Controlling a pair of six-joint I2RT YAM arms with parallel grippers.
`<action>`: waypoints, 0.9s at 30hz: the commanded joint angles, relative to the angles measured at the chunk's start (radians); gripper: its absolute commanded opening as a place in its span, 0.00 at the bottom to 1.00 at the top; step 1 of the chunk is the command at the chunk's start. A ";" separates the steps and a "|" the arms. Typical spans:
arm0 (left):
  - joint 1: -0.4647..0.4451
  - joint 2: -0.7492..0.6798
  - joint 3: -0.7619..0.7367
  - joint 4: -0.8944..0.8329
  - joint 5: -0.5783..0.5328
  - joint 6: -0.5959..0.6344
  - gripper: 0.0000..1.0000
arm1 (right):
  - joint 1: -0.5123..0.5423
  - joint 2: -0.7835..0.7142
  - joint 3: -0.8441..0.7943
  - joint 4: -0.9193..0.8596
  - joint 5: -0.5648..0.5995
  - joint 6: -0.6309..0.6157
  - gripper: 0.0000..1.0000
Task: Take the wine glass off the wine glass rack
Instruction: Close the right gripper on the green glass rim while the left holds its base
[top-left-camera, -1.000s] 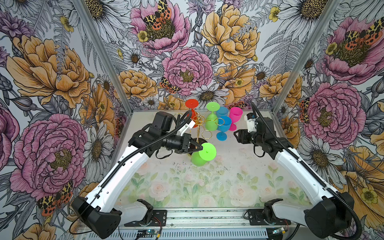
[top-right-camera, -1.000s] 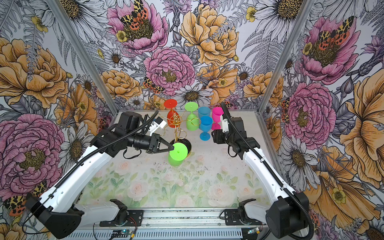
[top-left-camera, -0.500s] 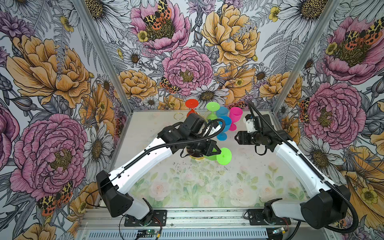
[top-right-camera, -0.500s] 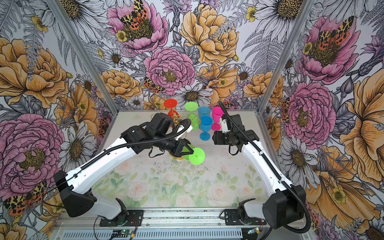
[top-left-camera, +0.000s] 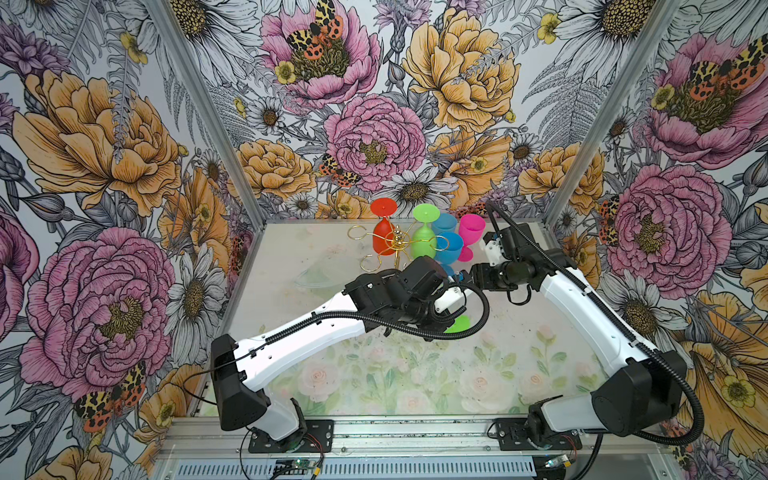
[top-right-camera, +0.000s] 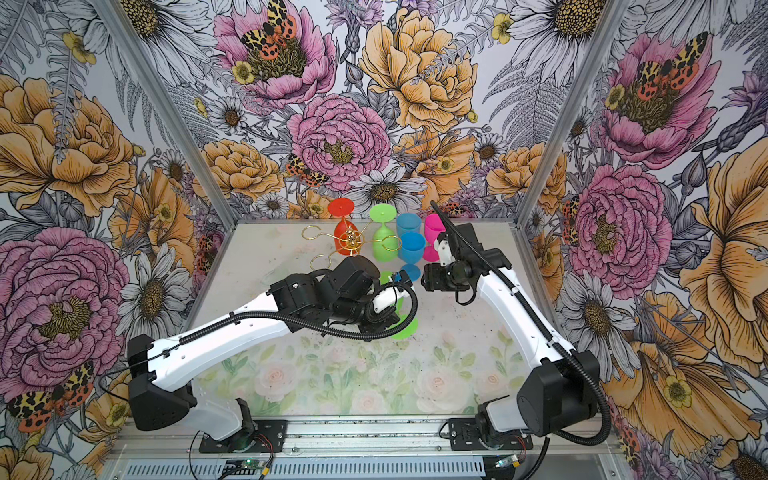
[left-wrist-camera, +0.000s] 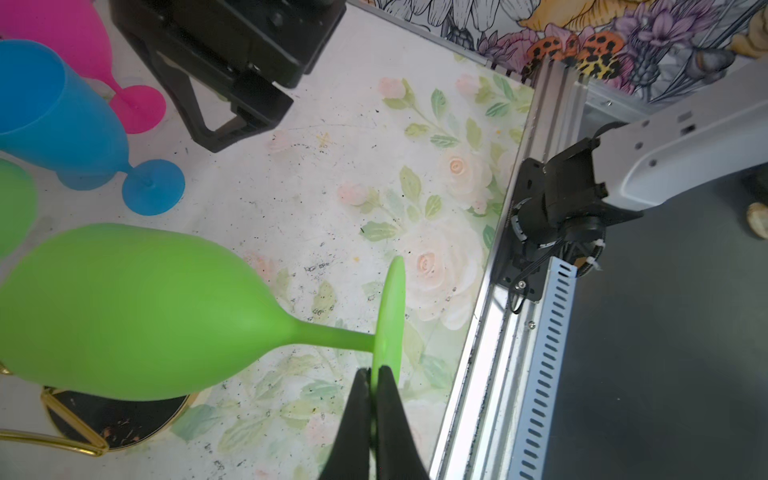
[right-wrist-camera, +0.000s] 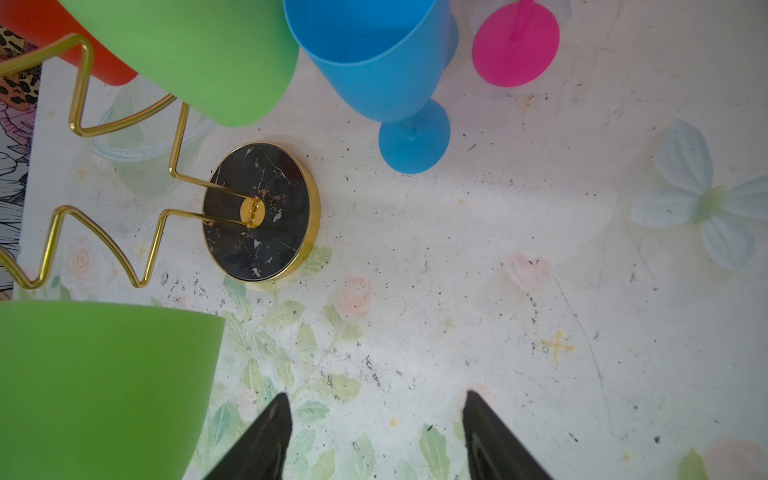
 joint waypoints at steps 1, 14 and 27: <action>-0.051 0.005 -0.050 0.056 -0.162 0.128 0.00 | -0.007 0.015 0.050 -0.010 -0.024 0.003 0.66; -0.182 -0.045 -0.326 0.281 -0.494 0.426 0.00 | -0.006 0.037 0.105 -0.022 -0.069 -0.006 0.66; -0.266 -0.151 -0.657 0.685 -0.712 0.817 0.00 | 0.000 0.054 0.151 -0.039 -0.181 -0.022 0.66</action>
